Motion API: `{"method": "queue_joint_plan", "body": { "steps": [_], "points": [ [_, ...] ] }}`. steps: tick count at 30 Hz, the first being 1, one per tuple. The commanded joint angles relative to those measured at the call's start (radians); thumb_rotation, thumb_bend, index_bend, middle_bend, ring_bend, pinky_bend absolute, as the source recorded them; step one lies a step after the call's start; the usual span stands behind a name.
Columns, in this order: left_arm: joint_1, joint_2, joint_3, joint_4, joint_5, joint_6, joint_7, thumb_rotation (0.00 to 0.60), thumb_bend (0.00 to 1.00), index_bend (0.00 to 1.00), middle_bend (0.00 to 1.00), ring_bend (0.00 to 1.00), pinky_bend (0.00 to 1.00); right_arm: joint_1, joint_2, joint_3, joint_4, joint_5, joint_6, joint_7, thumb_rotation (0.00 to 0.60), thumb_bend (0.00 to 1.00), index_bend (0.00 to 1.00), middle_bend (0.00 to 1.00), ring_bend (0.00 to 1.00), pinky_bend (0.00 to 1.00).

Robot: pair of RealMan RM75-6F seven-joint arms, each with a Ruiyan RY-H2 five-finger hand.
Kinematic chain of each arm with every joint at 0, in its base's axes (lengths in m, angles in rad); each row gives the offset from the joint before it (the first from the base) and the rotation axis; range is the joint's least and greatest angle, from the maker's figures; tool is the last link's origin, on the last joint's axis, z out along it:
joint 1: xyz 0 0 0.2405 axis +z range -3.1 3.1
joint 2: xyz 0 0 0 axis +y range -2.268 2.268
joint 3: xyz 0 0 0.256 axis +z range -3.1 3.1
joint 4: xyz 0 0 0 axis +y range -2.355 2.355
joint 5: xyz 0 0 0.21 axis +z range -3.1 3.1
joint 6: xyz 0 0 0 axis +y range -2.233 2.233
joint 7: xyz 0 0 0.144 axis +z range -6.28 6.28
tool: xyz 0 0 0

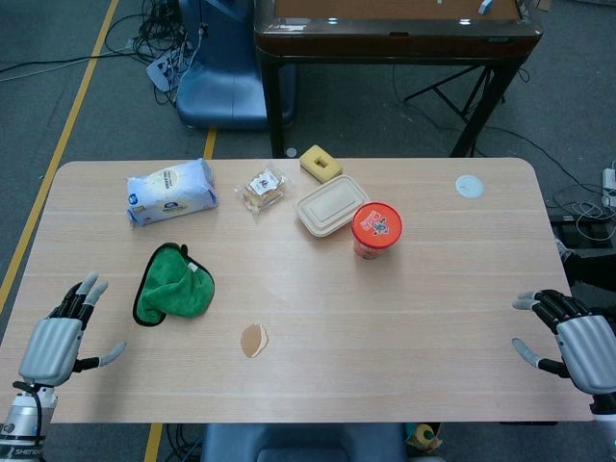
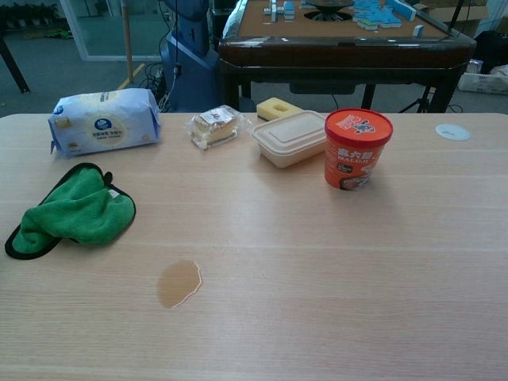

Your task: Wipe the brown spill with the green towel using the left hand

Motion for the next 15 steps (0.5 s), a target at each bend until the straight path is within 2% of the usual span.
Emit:
{"method": "queue_joint_plan", "body": {
  "steps": [1,6,11,15],
  "points": [
    [-0.087,0.008,-0.028,0.010,-0.017,-0.112,0.003,0.600,0.15,0.08,0.02,0.06,0.29,-0.004,0.016,0.008,-0.019,0.005,0.011,-0.018,0.600,0.33,0.34,0.32,0.25,0.32],
    [-0.193,-0.009,-0.055,0.043,-0.072,-0.265,0.029,0.600,0.15,0.07,0.02,0.06,0.29,-0.011,0.047,0.015,-0.057,0.005,0.028,-0.046,0.600,0.33,0.34,0.32,0.25,0.32],
    [-0.292,-0.055,-0.079,0.101,-0.174,-0.409,0.102,0.600,0.15,0.04,0.02,0.06,0.28,-0.016,0.059,0.014,-0.074,0.003,0.030,-0.058,0.600,0.33,0.34,0.32,0.25,0.32],
    [-0.352,-0.109,-0.082,0.174,-0.239,-0.476,0.184,0.600,0.15,0.02,0.01,0.04,0.27,-0.020,0.059,0.012,-0.074,0.005,0.029,-0.058,0.600,0.33,0.34,0.32,0.25,0.32]
  ]
}}
